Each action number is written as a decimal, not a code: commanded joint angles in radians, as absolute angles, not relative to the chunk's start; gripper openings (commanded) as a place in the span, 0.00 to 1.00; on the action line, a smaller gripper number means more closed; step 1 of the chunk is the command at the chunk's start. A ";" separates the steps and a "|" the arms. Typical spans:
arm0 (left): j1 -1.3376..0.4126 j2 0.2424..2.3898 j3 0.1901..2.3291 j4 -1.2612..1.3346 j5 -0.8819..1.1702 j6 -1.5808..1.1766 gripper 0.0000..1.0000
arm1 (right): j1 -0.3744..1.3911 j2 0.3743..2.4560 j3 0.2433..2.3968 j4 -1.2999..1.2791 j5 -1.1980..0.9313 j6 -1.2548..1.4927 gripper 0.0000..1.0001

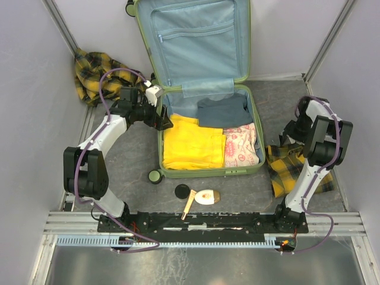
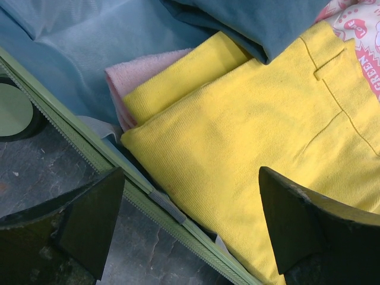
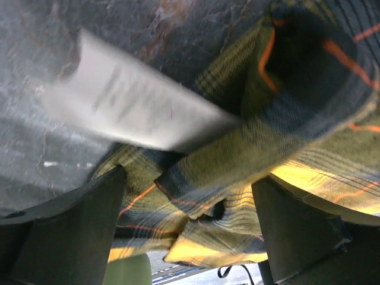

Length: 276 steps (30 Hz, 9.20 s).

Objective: Pack the luggage

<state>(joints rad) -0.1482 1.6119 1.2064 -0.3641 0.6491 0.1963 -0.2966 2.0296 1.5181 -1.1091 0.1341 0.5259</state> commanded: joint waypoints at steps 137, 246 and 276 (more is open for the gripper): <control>-0.588 0.910 0.665 -0.855 0.708 1.122 0.93 | 0.405 1.384 1.405 -0.993 -0.570 -0.401 0.99; -0.416 0.865 0.961 -0.541 0.502 0.327 0.47 | 1.128 1.600 0.865 -0.386 -0.246 -0.462 0.60; -0.347 1.720 1.497 -0.335 0.303 0.309 0.42 | 0.677 1.404 1.328 -0.640 -0.391 -0.214 0.41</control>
